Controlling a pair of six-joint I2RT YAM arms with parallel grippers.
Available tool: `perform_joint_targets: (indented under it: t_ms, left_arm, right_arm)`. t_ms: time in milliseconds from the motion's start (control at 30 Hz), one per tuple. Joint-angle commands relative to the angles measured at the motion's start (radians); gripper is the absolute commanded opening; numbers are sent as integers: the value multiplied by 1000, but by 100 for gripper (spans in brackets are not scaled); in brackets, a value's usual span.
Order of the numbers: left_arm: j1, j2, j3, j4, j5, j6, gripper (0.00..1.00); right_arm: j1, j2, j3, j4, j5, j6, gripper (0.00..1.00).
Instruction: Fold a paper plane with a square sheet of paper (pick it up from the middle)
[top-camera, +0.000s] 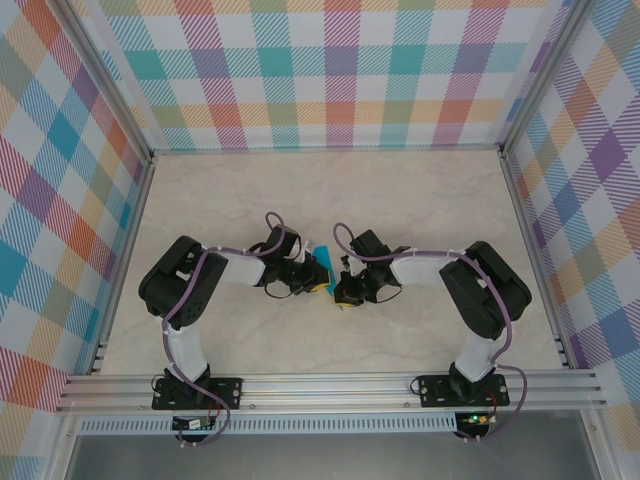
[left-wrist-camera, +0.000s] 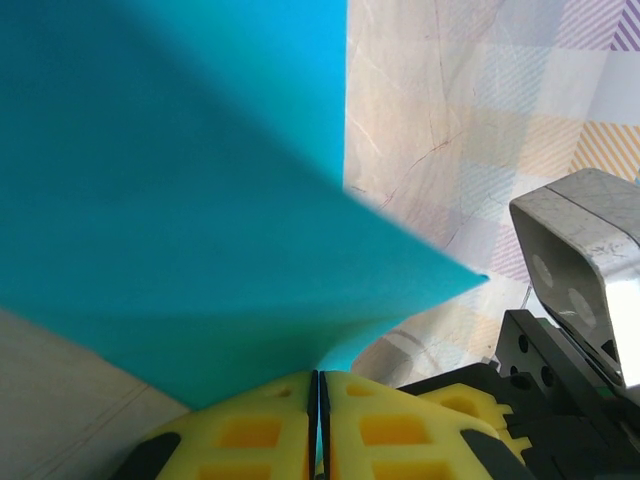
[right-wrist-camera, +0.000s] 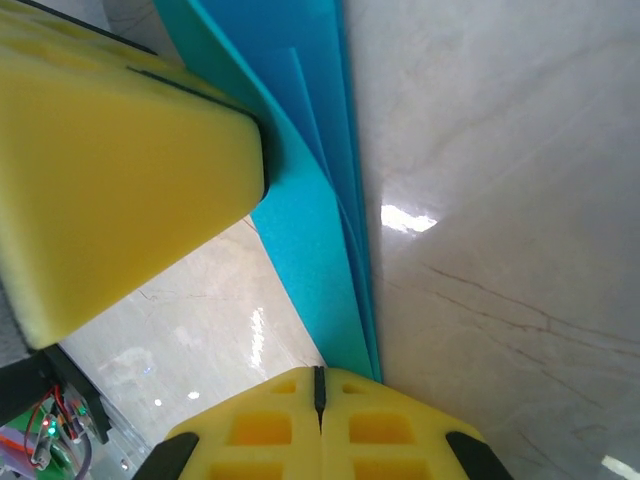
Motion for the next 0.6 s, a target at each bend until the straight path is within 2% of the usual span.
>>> perform_joint_targets:
  t_ms: [0,367,567]
  left_arm:
    - [-7,43,-4,-92,-97,15,12]
    - [-7,59,38,-260,-166,63,10]
    - [-7,66,50,-283,-169,70,10]
  right_arm:
    - [6,51,-30,-29,26,-18,0]
    - [6,-44,-167,-32,-47,-20,0]
    - [6,-119,-216,-76,-58,-30,0]
